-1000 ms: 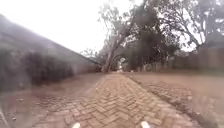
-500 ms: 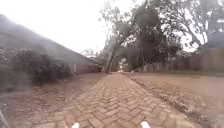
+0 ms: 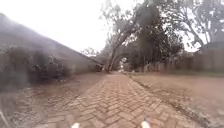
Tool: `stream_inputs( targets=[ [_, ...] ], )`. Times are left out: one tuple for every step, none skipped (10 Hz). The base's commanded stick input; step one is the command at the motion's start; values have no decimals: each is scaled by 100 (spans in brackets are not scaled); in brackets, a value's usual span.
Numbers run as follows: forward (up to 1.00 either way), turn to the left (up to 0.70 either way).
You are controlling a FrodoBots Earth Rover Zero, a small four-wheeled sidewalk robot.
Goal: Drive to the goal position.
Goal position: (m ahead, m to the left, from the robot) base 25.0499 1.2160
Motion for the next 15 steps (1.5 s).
stream_inputs(
  targets=[
    [70, 6],
    [70, 3],
    [70, 1],
    [70, -35],
    [70, -35],
    [70, -33],
    [70, -27],
    [70, 0],
    [70, 0],
    [70, 0],
    [70, 0],
    [70, 0],
    [70, 0],
    [70, 0],
    [70, 0]
  ],
)
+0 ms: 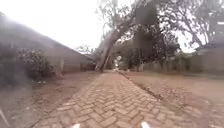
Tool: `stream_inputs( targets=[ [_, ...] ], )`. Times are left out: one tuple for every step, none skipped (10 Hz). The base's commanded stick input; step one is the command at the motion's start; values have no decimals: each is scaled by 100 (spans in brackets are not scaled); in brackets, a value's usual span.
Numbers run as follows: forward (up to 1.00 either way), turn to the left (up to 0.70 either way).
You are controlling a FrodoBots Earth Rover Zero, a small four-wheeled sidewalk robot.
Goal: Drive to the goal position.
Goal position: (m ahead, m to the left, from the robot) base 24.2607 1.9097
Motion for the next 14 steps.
stream_inputs(
  targets=[
    [70, 0],
    [70, 0],
    [70, 3],
    [70, 9],
    [70, -35],
    [70, -35],
    [70, -32],
    [70, -13],
    [70, 5],
    [70, 4],
    [70, 5],
    [70, 5],
    [70, 4],
    [70, 4]
  ],
)
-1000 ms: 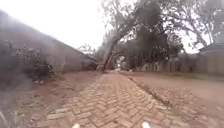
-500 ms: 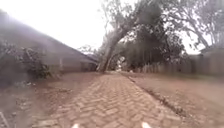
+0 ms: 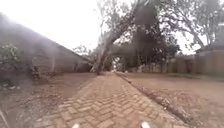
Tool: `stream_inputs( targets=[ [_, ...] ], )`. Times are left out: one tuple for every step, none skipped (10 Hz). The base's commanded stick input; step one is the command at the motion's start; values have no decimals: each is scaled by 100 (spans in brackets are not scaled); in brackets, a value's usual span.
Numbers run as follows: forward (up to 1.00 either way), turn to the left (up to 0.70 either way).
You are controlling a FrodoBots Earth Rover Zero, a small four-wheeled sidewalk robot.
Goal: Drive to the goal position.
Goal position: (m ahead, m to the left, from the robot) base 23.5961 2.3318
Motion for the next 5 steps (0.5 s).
stream_inputs(
  targets=[
    [70, 4],
    [70, 4],
    [70, 1],
    [70, 2],
    [70, 2]
  ],
)
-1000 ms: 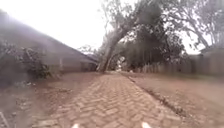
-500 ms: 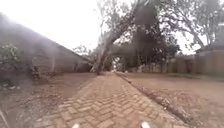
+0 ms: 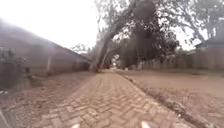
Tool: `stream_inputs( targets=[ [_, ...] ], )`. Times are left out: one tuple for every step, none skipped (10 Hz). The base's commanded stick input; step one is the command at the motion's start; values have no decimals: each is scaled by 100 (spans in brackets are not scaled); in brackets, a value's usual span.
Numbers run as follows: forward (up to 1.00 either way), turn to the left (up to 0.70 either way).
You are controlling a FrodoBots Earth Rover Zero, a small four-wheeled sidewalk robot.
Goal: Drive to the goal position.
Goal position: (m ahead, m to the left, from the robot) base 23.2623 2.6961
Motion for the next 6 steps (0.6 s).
stream_inputs(
  targets=[
    [70, 1],
    [70, 0],
    [70, 3],
    [70, 5],
    [70, 9],
    [70, 3]
  ],
)
